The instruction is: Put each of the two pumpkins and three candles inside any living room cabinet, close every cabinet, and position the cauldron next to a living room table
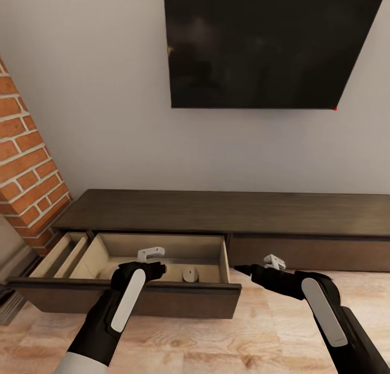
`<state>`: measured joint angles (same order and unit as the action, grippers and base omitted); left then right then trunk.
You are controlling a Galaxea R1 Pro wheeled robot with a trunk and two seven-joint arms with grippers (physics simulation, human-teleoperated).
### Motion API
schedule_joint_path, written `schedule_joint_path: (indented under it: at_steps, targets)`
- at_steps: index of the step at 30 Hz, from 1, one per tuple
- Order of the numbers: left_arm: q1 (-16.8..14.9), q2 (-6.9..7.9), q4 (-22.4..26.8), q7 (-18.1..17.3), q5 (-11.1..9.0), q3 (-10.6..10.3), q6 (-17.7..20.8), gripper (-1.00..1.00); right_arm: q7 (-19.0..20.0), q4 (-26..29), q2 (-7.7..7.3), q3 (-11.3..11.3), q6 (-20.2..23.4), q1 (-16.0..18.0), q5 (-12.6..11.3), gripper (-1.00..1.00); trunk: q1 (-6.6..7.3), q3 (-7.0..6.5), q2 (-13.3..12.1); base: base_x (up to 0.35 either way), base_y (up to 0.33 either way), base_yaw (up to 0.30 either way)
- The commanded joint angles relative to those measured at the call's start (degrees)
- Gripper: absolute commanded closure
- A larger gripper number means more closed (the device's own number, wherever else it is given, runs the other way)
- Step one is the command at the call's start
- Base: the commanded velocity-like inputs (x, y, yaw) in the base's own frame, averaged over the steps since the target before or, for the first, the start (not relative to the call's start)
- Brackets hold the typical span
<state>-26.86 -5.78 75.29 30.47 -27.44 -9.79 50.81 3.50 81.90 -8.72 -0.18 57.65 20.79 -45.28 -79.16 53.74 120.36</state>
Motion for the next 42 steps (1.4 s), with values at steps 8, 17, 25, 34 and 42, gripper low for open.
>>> schedule_joint_path:
  at_steps: [8, 17, 25, 34, 42]
  targets:
    - [0.0, 0.02, 0.0, 0.6, -0.6, -0.1, 0.1, -1.0, 0.6, -2.7, -0.06, -0.3, 0.3, 0.0, 0.5, -1.0, 0.01, 0.05, 0.0, -0.001, 0.309, 0.0]
    - [0.0, 0.16, 0.0, 0.6, -0.6, -0.1, 0.1, -1.0, 0.6, -2.9, -0.06, -0.3, 0.3, 0.0, 0.5, -1.0, 0.01, 0.05, 0.0, 0.131, 0.299, 0.0]
    - [0.0, 0.12, 0.0, 0.6, -0.6, -0.1, 0.1, -1.0, 0.6, -2.9, -0.06, -0.4, 0.3, 0.0, 0.5, -1.0, 0.01, 0.05, 0.0, 0.061, 0.28, 0.0]
    - [0.0, 0.09, 0.0, 0.6, -0.6, -0.1, 0.1, -1.0, 0.6, -3.0, -0.07, -0.4, 0.3, 0.0, 0.4, -1.0, 0.01, 0.05, 0.0, 0.002, 0.246, 0.0]
    - [0.0, 0.04, 0.0, 0.6, -0.7, -0.1, 0.1, -1.0, 0.6, -3.0, -0.07, -0.4, 0.3, 0.0, 0.4, -1.0, 0.01, 0.05, 0.0, 0.032, 0.144, 0.0]
